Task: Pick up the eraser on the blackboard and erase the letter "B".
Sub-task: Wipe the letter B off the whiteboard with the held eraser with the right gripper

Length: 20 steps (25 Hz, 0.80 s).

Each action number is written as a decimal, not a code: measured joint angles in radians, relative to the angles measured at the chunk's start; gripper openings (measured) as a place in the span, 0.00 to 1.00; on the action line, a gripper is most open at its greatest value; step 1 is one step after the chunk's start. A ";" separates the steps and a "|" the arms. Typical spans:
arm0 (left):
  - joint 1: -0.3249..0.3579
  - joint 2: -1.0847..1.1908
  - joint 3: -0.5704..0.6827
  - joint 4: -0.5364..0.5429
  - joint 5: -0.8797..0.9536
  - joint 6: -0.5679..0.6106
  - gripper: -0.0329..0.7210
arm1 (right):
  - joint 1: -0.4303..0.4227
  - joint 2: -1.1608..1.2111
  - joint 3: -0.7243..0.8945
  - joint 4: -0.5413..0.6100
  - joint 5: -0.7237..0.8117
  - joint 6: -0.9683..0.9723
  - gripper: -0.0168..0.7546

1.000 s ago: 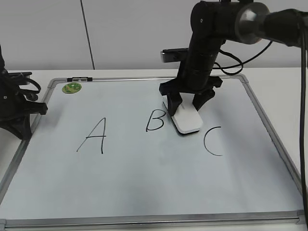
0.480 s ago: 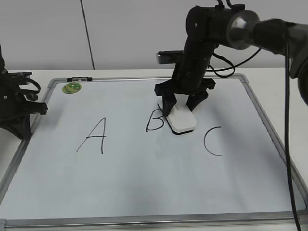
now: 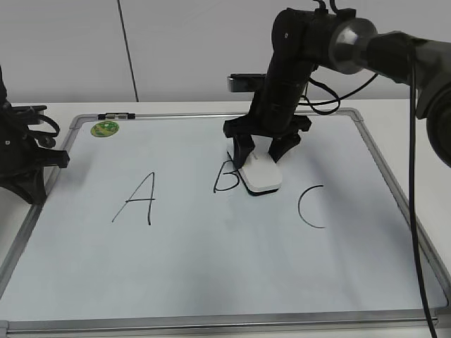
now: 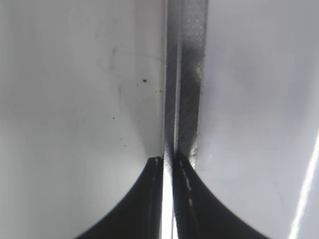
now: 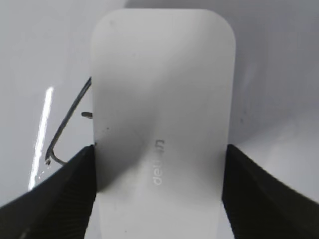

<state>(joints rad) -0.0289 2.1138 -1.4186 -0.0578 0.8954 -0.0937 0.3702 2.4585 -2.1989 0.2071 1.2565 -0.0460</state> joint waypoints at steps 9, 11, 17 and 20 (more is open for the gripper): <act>0.000 0.000 0.000 0.000 0.000 0.000 0.08 | 0.002 0.017 -0.006 0.082 -0.017 -0.002 0.72; 0.000 0.000 0.000 0.000 0.000 0.000 0.08 | 0.009 0.018 -0.008 0.090 -0.021 -0.004 0.72; 0.000 0.000 0.000 0.000 0.000 0.000 0.09 | 0.047 0.031 -0.011 0.123 -0.040 -0.007 0.72; 0.000 0.000 0.000 0.000 0.000 0.000 0.09 | 0.064 0.033 -0.013 0.123 -0.046 -0.007 0.72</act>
<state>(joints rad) -0.0289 2.1138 -1.4186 -0.0578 0.8954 -0.0937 0.4346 2.4915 -2.2120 0.3297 1.2102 -0.0533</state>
